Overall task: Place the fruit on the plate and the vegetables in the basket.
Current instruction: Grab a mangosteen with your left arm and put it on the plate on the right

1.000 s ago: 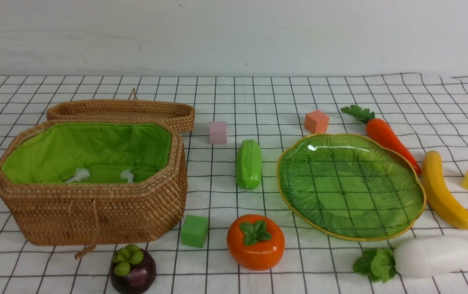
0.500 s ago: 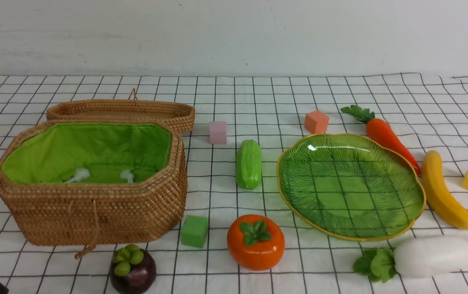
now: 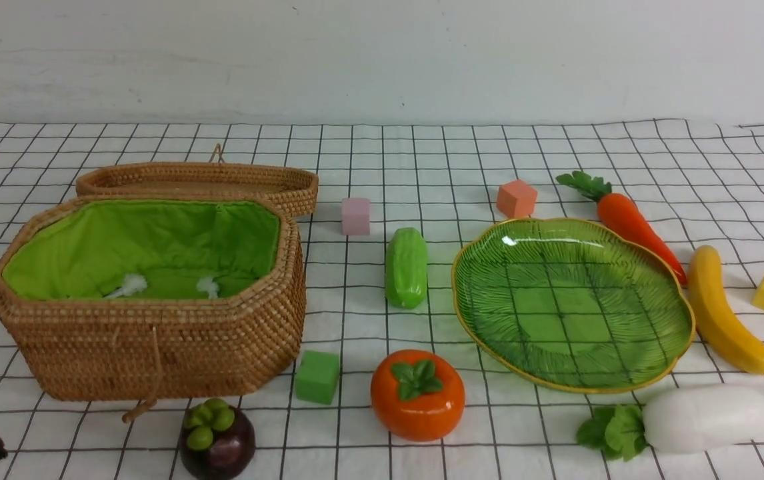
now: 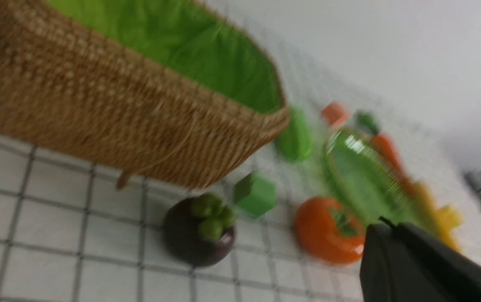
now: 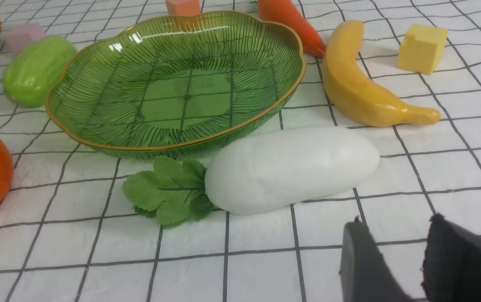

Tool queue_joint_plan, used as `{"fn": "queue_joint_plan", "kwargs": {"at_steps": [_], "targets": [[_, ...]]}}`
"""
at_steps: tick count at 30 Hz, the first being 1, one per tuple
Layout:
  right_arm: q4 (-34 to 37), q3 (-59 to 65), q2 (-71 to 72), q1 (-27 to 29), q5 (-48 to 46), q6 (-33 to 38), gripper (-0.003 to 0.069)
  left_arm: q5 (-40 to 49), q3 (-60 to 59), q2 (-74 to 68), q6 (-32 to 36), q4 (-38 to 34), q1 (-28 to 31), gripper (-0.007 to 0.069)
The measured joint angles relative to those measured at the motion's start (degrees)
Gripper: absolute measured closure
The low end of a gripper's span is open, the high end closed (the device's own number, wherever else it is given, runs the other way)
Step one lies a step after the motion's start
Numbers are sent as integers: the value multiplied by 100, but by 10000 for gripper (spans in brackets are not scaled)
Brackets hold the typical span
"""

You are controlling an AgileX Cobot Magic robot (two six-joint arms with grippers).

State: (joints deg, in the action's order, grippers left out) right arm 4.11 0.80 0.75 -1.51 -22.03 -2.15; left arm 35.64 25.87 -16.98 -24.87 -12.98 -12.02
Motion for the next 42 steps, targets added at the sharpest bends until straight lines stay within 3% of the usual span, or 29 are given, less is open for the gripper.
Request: {"fn": "queue_joint_plan", "kwargs": {"at_steps": [3, 10, 16, 20, 25, 26, 30, 35, 42], "targets": [[0, 0, 0, 0, 0, 0, 416, 499, 415, -918, 305, 402, 0, 638], [0, 0, 0, 0, 4, 0, 416, 262, 582, -2438, 695, 541, 0, 638], [36, 0, 0, 0, 6, -17, 416, 488, 819, -3048, 2011, -532, 0, 638], [869, 21, 0, 0, 109, -424, 416, 815, 895, -3054, 2611, -1118, -5, 638], [2469, 64, 0, 0, 612, -1129, 416, 978, 901, -3054, 2727, -1165, -84, 638], [2520, 64, 0, 0, 612, -1141, 416, 969, 901, -3054, 2734, -1165, -119, 638], [3291, 64, 0, 0, 951, -1277, 426, 883, 901, -3054, 2616, -821, -846, 638], [3683, -688, -173, 0, -441, -931, 496, 846, 1039, -3054, 1747, 52, -1255, 638], [3339, -3797, -1718, 0, -3362, 905, 571, 1062, 1462, -3323, 1452, 641, -1277, 638]]}}
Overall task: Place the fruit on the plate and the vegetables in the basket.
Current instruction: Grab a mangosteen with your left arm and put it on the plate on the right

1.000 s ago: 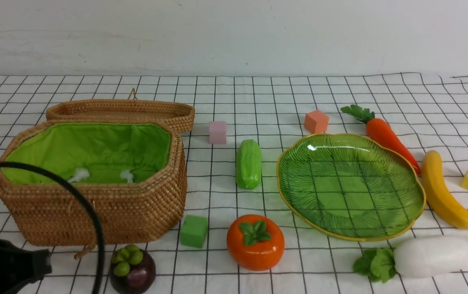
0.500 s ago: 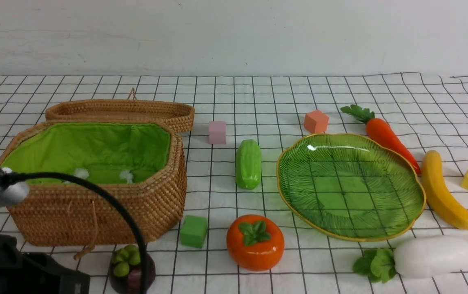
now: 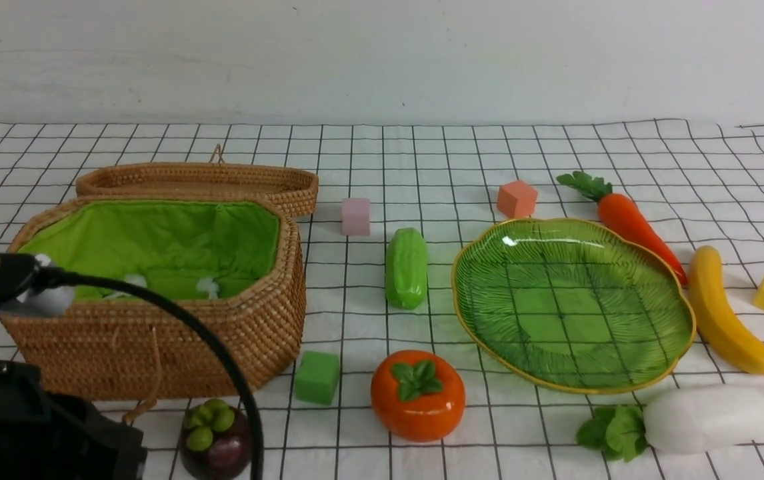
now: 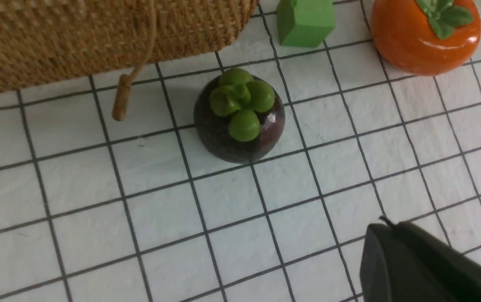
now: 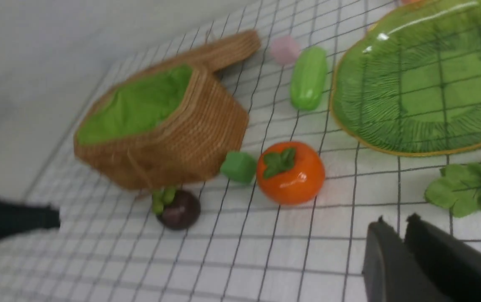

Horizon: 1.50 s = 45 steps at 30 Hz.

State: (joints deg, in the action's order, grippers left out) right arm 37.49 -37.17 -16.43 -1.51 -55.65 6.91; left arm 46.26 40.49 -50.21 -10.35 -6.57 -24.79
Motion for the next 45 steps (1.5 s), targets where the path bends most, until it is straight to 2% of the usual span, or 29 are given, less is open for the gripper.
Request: {"fn": "queue_joint_plan", "kwargs": {"at_steps": [3, 5, 9, 13, 16, 20, 21, 22, 25, 26, 28, 31, 35, 39, 45], "targets": [[-48, -1216, -642, -31, -983, 564, 571, 14, 86, -361, 0, 100, -25, 638], [-48, -1915, -888, -191, -1262, 716, 571, 14, 100, -642, 54, 105, -255, 638], [-42, -2350, -974, -560, -1218, 773, 571, 0, 134, -968, -204, 295, -962, 638], [-47, -2385, -974, -767, -1186, 885, 571, -55, 203, -1251, -958, 876, -1116, 624], [-47, -2385, -988, -796, -1186, 1029, 571, -166, 216, -1550, -1332, 1382, -1123, 525], [-61, -2385, -993, -796, -1186, 1231, 570, -539, 220, -1985, -1734, 1741, -1123, 298], [-61, -2385, -993, -796, -1186, 1240, 570, -566, 220, -2008, -1762, 1774, -1123, 285], [-61, -2385, -993, -796, -1186, 1302, 570, -766, 220, -2172, -1956, 1903, -1123, 199], [-61, -2385, -993, -796, -1191, 1395, 570, -1150, 233, -2608, -2605, 2437, -1123, 41], [-61, -2385, -993, -796, -1191, 1407, 570, -1165, 233, -2638, -2645, 2437, -1123, 27], [-61, -2385, -993, -796, -1238, 1467, 570, -1305, 233, -2969, -3125, 2946, -1123, -28], [-61, -2385, -993, -796, -1285, 1490, 568, -1492, 233, -3417, -3736, 3556, -1123, -41], [-61, -2385, -993, -796, -1338, 1509, 568, -1763, 233, -3824, -4108, 3890, -1123, 2], [-61, -2385, -993, -796, -1367, 1515, 568, -1849, 254, -4017, -4205, 4033, -1123, 83], [-61, -2385, -993, -796, -1367, 1515, 568, -1820, 267, -4027, -4261, 4057, -1123, 84]]}}
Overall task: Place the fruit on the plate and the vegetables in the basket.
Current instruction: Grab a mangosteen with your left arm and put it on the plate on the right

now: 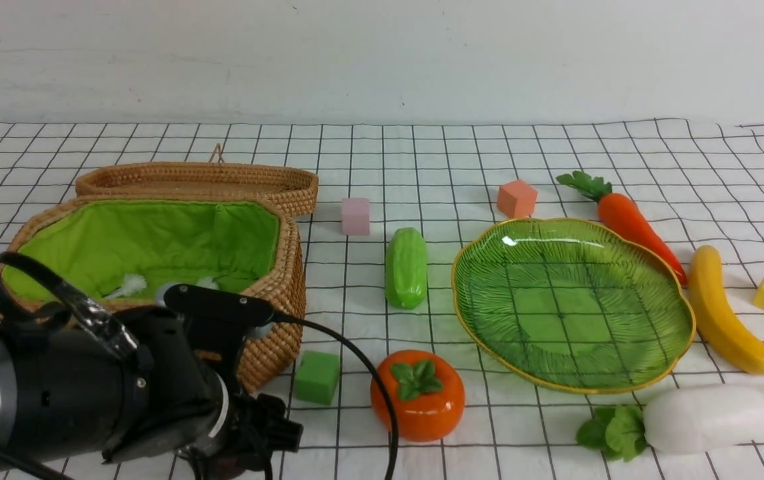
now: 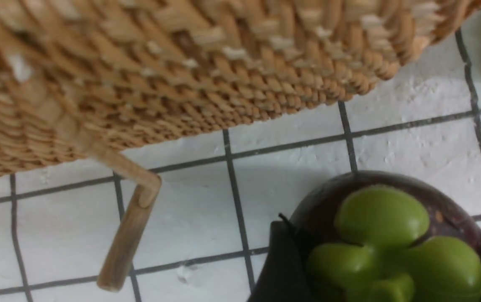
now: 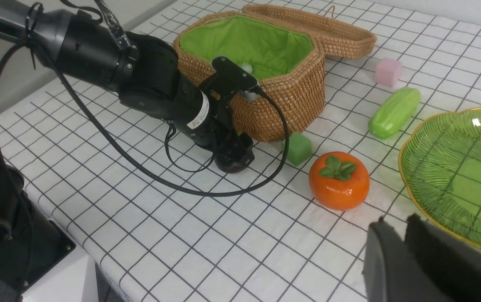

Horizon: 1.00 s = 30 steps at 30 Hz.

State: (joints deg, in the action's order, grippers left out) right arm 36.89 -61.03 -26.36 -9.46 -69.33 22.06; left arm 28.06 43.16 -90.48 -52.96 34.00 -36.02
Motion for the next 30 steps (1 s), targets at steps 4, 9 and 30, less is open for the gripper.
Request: {"fn": "queue_joint_plan", "kwargs": {"at_steps": [4, 9, 30], "targets": [[0, 0, 0, 0, -6, 2, 568, 212, 0, 119, -6, -89, -11, 84], [0, 0, 0, 0, -17, 2, 568, 897, -17, 1090, 452, -706, -11, 84], [-1321, 0, -10, 0, 632, -1272, 557, 251, 3502, -946, 10566, -8514, -218, 84]]}}
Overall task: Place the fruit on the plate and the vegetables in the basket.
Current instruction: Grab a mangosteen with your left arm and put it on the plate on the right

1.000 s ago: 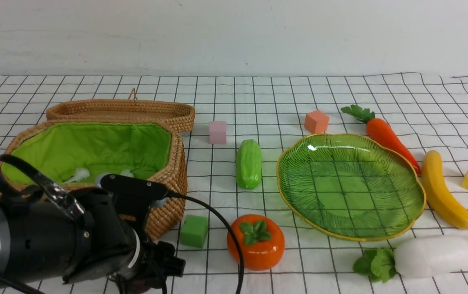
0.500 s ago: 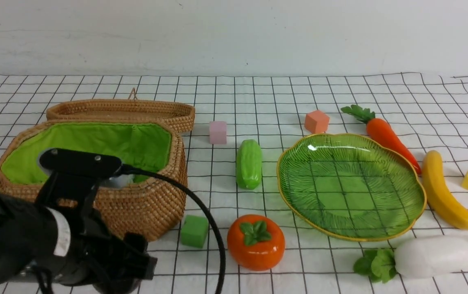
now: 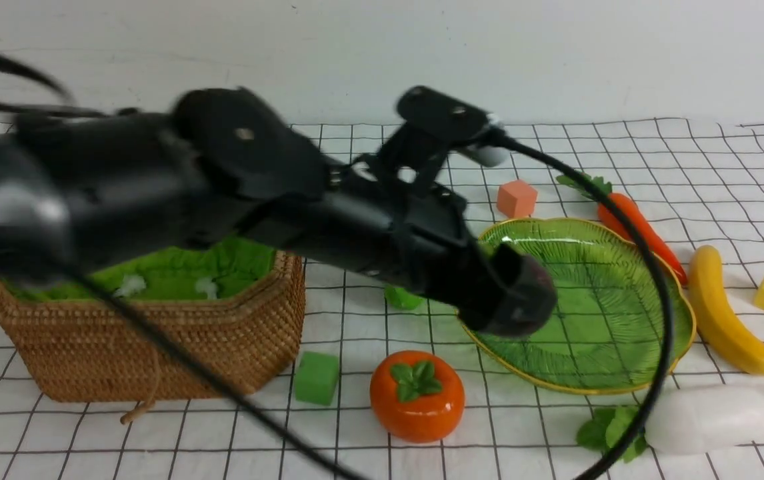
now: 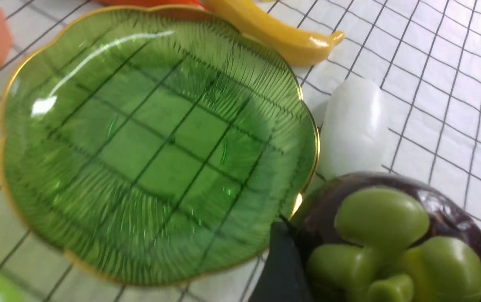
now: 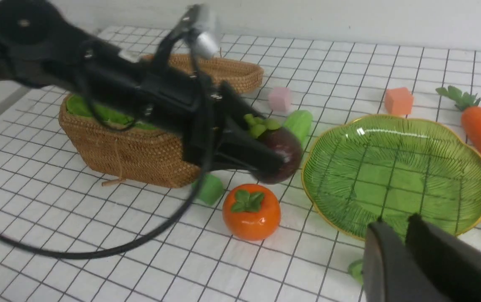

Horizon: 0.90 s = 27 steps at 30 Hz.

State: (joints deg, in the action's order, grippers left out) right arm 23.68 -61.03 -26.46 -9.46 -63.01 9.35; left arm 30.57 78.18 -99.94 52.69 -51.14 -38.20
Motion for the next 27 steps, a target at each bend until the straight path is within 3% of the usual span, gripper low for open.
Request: {"fn": "queue_joint_plan", "kwargs": {"at_steps": [5, 8, 12, 17, 22, 27], "targets": [[12, 0, 0, 0, -311, -24, 554, -114, 965, -1106, 27, 35, -270, 84], [11, 0, 0, 0, -534, -30, 550, -88, 1838, -1800, -542, 496, -360, 84], [11, 0, 0, 0, -656, -45, 550, -64, 2429, -2369, -755, 967, -360, 84], [11, 0, 0, 0, -669, -49, 550, -199, 2591, -2816, -777, 1143, -354, 72], [11, 0, 0, 0, -669, -62, 550, -470, 2603, -2869, -784, 1209, -354, -41], [5, 0, 0, 0, -671, -62, 550, 150, 2603, -2467, -879, 1383, -354, -38]]}}
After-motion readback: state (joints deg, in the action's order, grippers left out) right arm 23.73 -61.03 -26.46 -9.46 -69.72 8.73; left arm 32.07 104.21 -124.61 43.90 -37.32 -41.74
